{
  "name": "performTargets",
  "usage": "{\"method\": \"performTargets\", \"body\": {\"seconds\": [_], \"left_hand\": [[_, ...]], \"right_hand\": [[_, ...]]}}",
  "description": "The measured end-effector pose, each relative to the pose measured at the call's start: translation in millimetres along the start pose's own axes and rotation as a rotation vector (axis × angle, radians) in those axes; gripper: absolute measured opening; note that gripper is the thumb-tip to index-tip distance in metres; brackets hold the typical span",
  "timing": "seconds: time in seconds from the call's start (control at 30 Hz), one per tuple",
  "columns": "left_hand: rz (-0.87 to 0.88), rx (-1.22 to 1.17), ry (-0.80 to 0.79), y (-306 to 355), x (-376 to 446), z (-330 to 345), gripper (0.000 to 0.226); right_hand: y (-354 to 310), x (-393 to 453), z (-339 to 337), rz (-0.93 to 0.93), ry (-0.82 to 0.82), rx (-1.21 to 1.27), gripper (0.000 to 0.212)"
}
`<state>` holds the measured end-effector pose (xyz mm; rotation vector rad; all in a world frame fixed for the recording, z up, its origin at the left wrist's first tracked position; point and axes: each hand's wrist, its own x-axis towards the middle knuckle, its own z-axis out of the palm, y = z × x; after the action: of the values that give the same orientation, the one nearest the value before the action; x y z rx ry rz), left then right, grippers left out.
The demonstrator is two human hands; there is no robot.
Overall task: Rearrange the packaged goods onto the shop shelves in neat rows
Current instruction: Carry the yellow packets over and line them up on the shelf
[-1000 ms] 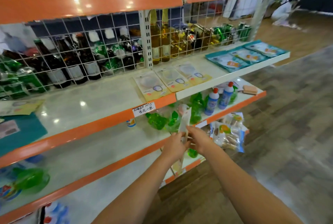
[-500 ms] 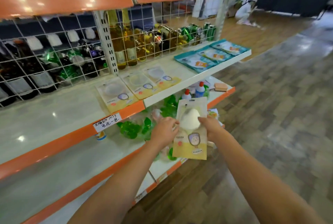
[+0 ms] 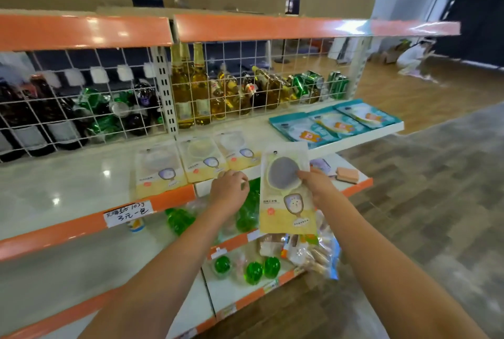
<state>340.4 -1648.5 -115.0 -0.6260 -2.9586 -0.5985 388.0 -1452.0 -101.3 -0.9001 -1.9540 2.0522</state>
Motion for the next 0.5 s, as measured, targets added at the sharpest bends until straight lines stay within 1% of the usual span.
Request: {"method": "performTargets", "body": {"seconds": [0.13,0.27,0.3,0.33,0.4,0.43,0.47,0.5], "left_hand": [[-0.052,0.04,0.007,-8,15,3,0.03],[-0.061,0.058,0.045,-28,40,3,0.03],[-0.061,0.06,0.048,-32,46,2,0.031],[-0.064,0.059,0.054,-38,53,0,0.031],[-0.085,0.043,0.073,-48,69,-3,0.032],[-0.098,0.04,0.082,-53,78,-6,0.032],[-0.106,0.049,0.091,-58,86,-8,0.031],[-0.111,0.062,0.097,-63,94,-10,0.031]], "right_hand": [[-2,30,18,0.004,-0.033,-0.041,0.037],[-5,69,44,0.018,-0.098,-0.003,0.056],[-9,74,51,0.02,-0.109,-0.007,0.055],[-12,81,58,0.019,-0.123,-0.011,0.045],[-23,91,73,0.025,-0.16,-0.032,0.011],[-29,97,81,0.015,-0.17,-0.045,0.004],[-34,106,87,0.005,-0.177,-0.066,0.009],[-40,112,95,-0.009,-0.186,-0.083,0.007]]}}
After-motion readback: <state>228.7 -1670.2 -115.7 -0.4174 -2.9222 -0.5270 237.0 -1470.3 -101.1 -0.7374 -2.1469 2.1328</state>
